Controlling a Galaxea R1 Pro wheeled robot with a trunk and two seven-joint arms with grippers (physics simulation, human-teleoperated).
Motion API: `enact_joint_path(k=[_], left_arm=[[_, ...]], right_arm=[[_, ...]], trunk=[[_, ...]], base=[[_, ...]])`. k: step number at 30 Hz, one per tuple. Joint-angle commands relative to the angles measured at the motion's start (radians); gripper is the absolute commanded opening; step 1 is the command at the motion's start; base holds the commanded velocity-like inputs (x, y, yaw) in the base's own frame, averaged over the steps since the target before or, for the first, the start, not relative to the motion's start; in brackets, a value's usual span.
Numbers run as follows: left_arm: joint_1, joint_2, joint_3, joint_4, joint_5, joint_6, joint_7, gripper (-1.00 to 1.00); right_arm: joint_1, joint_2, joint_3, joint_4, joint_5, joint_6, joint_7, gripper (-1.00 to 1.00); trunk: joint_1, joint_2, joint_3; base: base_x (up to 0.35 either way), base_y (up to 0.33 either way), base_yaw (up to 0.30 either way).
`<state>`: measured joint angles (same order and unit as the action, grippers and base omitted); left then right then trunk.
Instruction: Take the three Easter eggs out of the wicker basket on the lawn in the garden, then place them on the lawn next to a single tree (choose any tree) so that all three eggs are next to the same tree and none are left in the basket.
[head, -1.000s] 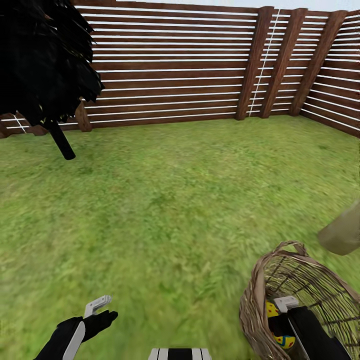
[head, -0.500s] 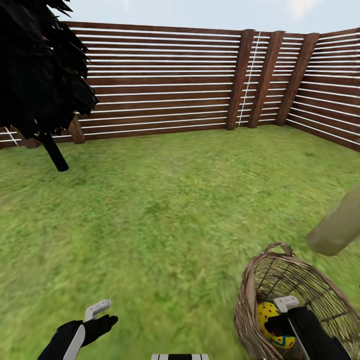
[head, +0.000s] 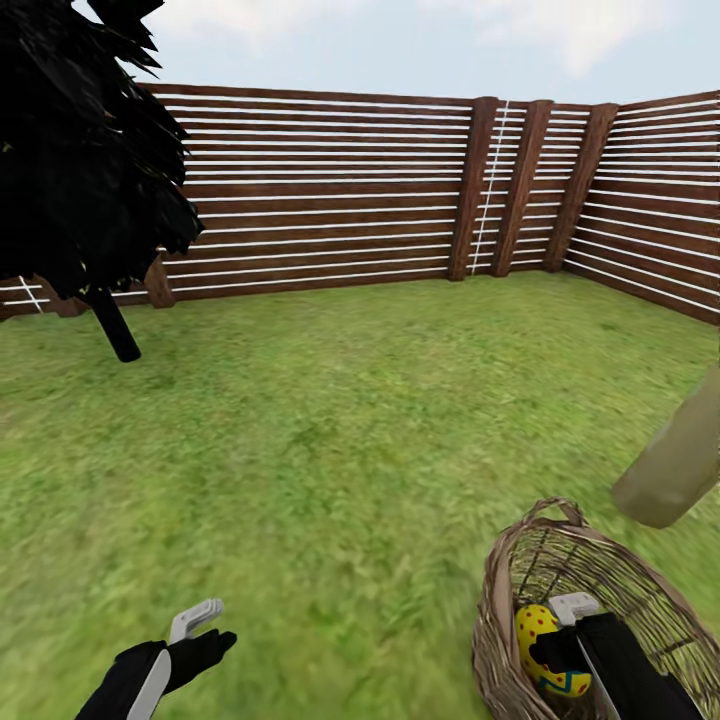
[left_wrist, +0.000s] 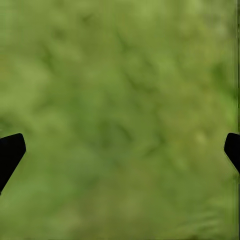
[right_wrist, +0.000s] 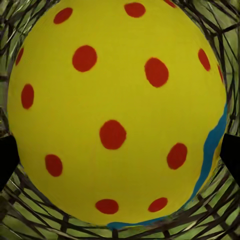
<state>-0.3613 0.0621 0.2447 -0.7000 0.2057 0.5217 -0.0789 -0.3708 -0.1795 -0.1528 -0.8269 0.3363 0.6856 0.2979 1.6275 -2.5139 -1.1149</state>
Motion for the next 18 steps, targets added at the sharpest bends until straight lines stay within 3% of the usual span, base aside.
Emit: enact_joint_path(k=[1, 8, 15, 18], left_arm=[[-0.001, 0.000, 0.004, -0.001, 0.002, 0.006, -0.004, 1.00], [-0.001, 0.000, 0.003, -0.001, 0.002, 0.006, -0.005, 1.00], [0.000, 0.001, 0.005, -0.001, 0.004, 0.005, -0.005, 1.00], [-0.001, 0.000, 0.004, -0.002, 0.002, 0.004, -0.006, 1.00]], right_arm=[[0.000, 0.000, -0.003, -0.001, 0.010, 0.003, 0.009, -1.00], [0.000, 0.000, -0.004, -0.001, 0.010, 0.004, 0.008, -1.00], [0.000, 0.001, -0.004, -0.001, 0.010, 0.005, 0.007, -1.00], [0.000, 0.000, -0.004, -0.001, 0.010, 0.005, 0.007, -1.00]], trunk=[[-0.001, 0.000, 0.003], [-0.004, 0.002, 0.031], [-0.007, 0.003, 0.058], [-0.008, 0.004, 0.070]], base=[[0.019, 0.023, -0.183], [0.060, 0.050, -0.210], [0.032, 0.022, -0.014], [0.000, 0.198, -0.071]])
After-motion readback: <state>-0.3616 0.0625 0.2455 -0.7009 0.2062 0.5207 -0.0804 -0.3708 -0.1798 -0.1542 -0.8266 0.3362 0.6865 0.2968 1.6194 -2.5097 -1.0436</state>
